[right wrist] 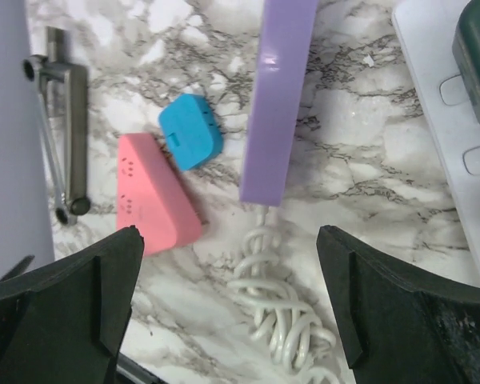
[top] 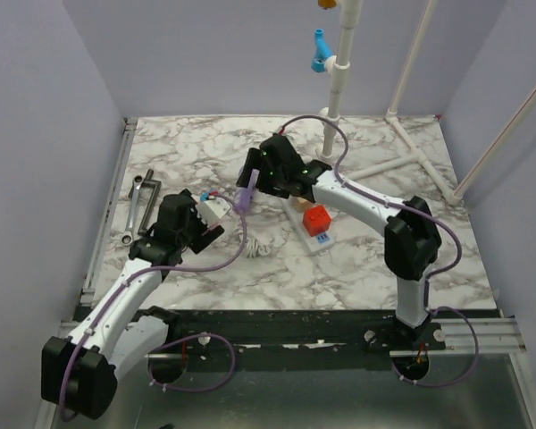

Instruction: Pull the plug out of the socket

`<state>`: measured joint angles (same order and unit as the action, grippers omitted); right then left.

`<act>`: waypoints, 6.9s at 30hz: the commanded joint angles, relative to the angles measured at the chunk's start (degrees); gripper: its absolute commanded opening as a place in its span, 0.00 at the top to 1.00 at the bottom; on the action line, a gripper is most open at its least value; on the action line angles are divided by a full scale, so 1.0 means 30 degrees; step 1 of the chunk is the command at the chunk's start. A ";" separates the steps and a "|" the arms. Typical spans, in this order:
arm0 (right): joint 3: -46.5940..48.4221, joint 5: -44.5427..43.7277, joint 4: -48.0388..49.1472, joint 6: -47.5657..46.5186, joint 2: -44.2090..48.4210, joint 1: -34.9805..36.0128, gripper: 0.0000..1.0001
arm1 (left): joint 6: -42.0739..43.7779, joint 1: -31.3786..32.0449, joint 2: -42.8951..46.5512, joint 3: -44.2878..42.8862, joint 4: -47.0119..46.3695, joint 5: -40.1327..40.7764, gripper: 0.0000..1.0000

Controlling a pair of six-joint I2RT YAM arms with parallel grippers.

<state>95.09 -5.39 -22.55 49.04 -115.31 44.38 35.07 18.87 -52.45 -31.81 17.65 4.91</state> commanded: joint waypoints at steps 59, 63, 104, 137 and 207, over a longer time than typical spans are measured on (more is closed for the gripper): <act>-1.0942 -0.4173 0.0558 -0.6370 0.6504 -0.0790 0.16 | -0.6333 -0.1135 -0.3806 -1.0944 1.2430 -0.6691 0.02; -1.1389 -0.3314 0.0484 -0.6093 0.6977 -0.0736 0.32 | -0.6723 -0.1135 -0.3625 -1.0971 1.2398 -0.6472 0.01; -1.2430 0.3613 0.8006 0.3606 1.0603 0.1180 0.99 | -1.2078 -0.1357 -0.3156 -0.9062 1.0793 -1.5384 0.02; -0.8978 -0.5630 0.7781 0.5727 0.6524 0.4974 0.99 | -1.4566 -0.2259 -0.8523 -0.6864 0.8786 -1.8832 0.48; -0.9079 -0.0667 0.7220 0.5246 0.4829 0.3488 0.26 | -1.1792 -0.1560 -0.7127 -0.9432 1.0552 -0.7529 1.00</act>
<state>63.64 -7.64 -1.37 68.16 -98.35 55.37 -4.60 14.22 -75.75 -58.17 49.17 -21.50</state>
